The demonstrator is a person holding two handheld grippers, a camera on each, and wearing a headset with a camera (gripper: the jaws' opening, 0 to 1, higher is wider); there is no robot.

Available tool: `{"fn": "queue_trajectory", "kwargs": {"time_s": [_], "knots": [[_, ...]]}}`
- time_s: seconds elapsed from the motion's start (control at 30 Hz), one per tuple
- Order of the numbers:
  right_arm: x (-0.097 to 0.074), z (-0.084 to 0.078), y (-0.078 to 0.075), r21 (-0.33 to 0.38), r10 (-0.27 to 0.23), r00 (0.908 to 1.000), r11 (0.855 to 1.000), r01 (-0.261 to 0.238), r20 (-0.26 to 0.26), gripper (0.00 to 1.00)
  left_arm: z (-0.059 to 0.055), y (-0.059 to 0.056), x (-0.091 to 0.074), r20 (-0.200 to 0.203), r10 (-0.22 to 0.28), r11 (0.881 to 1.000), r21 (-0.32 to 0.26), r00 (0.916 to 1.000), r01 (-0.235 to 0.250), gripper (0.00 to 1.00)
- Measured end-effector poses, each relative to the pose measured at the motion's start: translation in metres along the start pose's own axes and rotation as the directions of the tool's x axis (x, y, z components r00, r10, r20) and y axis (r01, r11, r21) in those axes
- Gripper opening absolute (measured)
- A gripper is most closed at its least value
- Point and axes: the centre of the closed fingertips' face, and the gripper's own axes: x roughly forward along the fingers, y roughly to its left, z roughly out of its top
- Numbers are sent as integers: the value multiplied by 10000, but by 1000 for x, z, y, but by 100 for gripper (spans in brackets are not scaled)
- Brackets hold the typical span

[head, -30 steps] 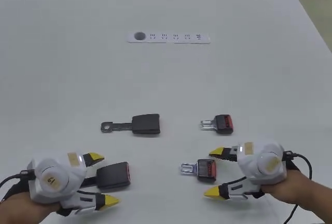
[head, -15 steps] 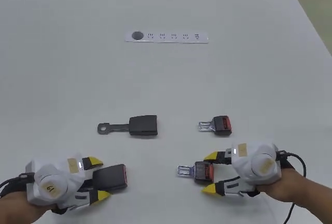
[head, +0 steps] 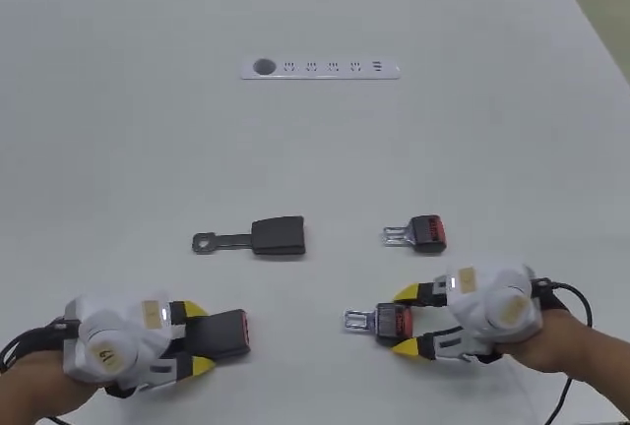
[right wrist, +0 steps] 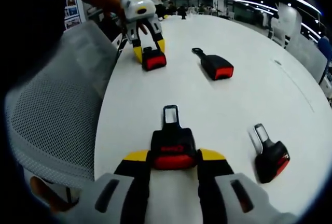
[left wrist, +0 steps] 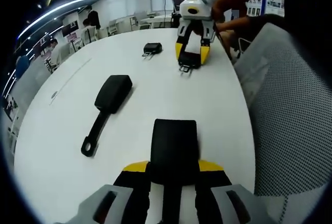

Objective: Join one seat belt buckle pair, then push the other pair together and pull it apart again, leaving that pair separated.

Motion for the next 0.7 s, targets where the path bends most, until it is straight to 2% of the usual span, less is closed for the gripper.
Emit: {"fn": "queue_trajectory", "kwargs": {"time_s": [0.17, 0.7], "knots": [[0, 0, 0, -58, 78, 10000, 10000, -78, -22, 36, -1, -1, 1, -230, -266, 9991, 311, 9994, 273, 34], [2, 3, 2, -169, 465, 9970, 9987, -476, -613, 35, -3, -2, 2, -639, -545, 9970, 511, 9965, 578, 34]]}}
